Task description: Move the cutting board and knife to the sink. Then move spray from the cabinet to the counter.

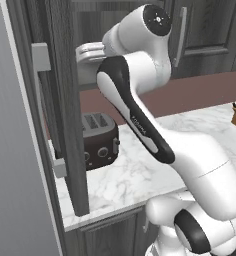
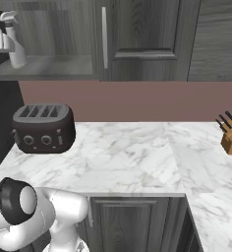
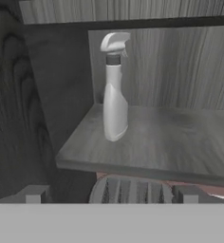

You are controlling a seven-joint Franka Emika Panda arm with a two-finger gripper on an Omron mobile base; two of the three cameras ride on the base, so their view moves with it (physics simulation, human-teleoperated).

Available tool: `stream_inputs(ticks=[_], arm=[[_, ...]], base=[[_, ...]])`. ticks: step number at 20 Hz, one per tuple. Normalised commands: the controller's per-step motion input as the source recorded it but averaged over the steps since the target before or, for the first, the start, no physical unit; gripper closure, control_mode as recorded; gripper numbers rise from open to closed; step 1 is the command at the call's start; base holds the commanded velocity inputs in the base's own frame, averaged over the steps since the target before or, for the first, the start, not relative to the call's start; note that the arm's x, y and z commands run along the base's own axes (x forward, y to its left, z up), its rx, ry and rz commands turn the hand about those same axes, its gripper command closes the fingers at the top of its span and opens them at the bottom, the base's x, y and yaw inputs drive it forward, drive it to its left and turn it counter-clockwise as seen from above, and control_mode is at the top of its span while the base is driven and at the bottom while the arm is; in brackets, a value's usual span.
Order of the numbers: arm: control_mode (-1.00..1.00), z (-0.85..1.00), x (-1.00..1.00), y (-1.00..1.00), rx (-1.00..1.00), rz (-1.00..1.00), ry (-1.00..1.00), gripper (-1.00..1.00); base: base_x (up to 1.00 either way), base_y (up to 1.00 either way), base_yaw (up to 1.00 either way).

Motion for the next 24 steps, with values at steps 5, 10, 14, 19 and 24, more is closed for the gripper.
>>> stream_inputs(ticks=[5,10,14,19,24], arm=[[-1.00,0.00,0.35,0.14,0.00,-0.01,0.00,-1.00],[-1.00,-0.04,0.36,0.10,0.00,0.00,0.00,-1.00],[-1.00,-0.07,0.33,0.03,0.00,0.00,0.00,-1.00],[-1.00,-0.01,0.17,0.00,0.00,0.00,0.00,-1.00],[-1.00,0.00,0.00,0.00,0.00,0.00,0.00,-1.00]], base=[[0.00,0.00,0.00],[0.00,0.00,0.00],[0.00,0.00,0.00],[0.00,0.00,0.00],[0.00,0.00,0.00]])
